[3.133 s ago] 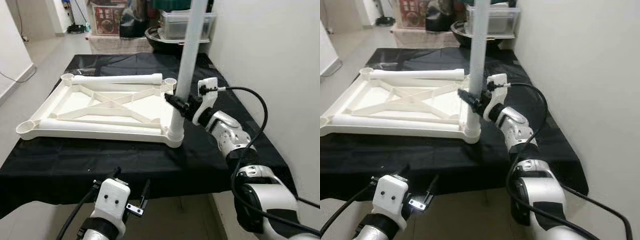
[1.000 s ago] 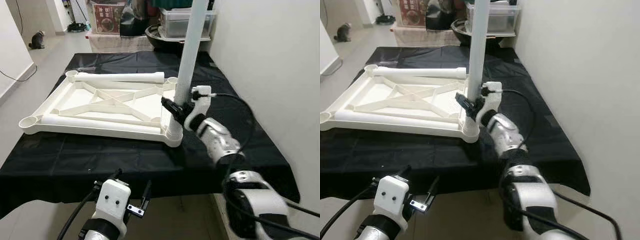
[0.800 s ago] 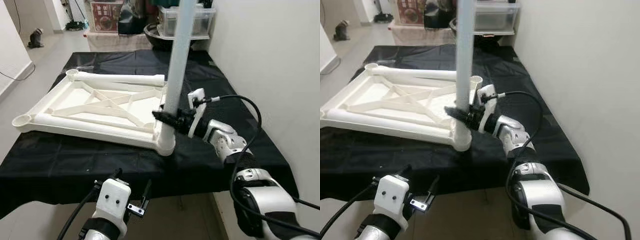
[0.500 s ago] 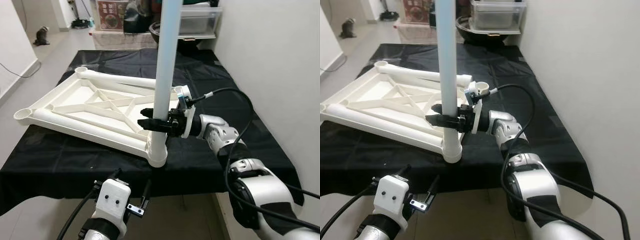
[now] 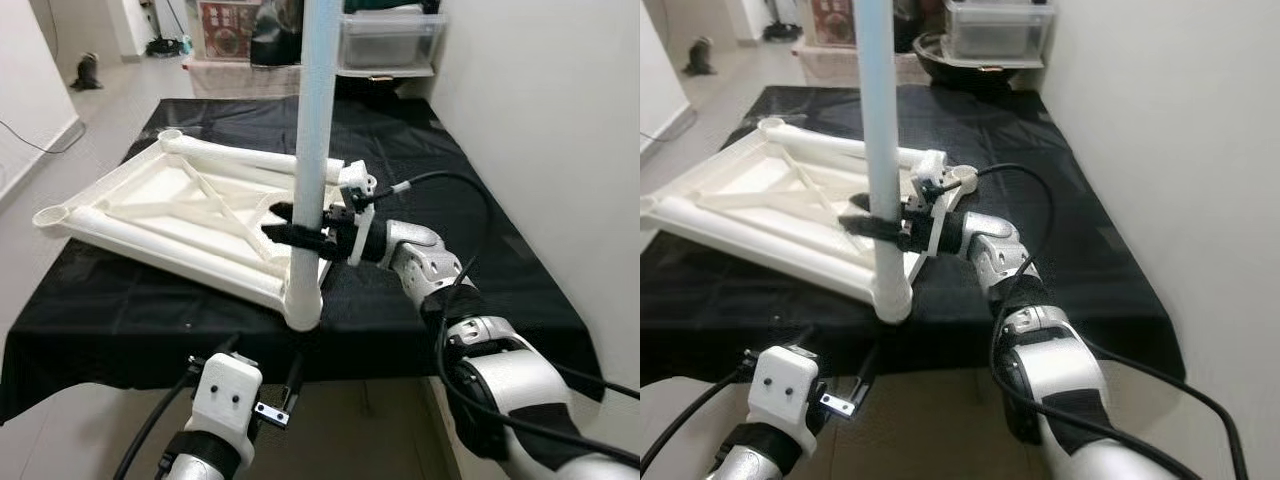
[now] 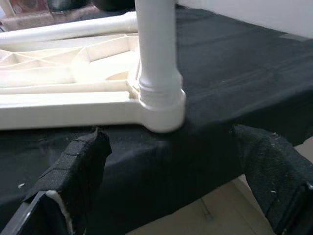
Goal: Building children table
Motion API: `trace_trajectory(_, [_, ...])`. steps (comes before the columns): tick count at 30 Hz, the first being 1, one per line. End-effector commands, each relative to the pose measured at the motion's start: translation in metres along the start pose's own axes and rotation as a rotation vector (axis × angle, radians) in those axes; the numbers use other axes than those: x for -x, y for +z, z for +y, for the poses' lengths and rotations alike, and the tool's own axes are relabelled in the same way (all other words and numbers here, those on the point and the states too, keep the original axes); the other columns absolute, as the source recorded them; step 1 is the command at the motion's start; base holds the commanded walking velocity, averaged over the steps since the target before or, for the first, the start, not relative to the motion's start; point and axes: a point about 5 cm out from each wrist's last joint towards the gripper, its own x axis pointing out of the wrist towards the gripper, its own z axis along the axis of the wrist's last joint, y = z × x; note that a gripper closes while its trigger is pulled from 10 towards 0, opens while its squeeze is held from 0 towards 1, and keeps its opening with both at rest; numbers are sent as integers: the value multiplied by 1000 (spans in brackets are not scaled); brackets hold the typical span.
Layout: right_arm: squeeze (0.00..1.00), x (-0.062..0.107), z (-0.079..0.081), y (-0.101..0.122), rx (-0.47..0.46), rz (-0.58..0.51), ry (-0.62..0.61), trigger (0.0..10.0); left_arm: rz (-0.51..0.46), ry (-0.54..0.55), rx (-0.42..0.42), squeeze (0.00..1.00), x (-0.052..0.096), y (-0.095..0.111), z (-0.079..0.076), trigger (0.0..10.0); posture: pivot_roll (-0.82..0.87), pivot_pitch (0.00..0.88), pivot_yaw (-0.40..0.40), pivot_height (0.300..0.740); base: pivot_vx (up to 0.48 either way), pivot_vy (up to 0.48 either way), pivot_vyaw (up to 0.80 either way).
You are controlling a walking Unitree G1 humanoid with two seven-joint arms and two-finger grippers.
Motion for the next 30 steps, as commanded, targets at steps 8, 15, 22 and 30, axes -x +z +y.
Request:
trace_trajectory(8, [0,39,-48,-23,0,96,-799,0,9,-3,1,0,0,-3,-1,10000,87,84,-42,740,0,0,0])
trace_trajectory(15, [0,53,-39,-40,-49,80,-1228,0,5,-5,-1,0,-3,-4,0,10000,91,80,-45,740,0,0,0])
trace_trajectory(22, [1000,22,-19,-33,-78,-41,-1033,10000,2,-2,-3,0,-4,-3,1,10000,88,80,-45,740,0,0,0])
trace_trajectory(30, [0,2,-13,-8,-235,-169,-509,10000,0,-1,-2,0,-5,-4,1,10000,81,83,-48,740,0,0,0])
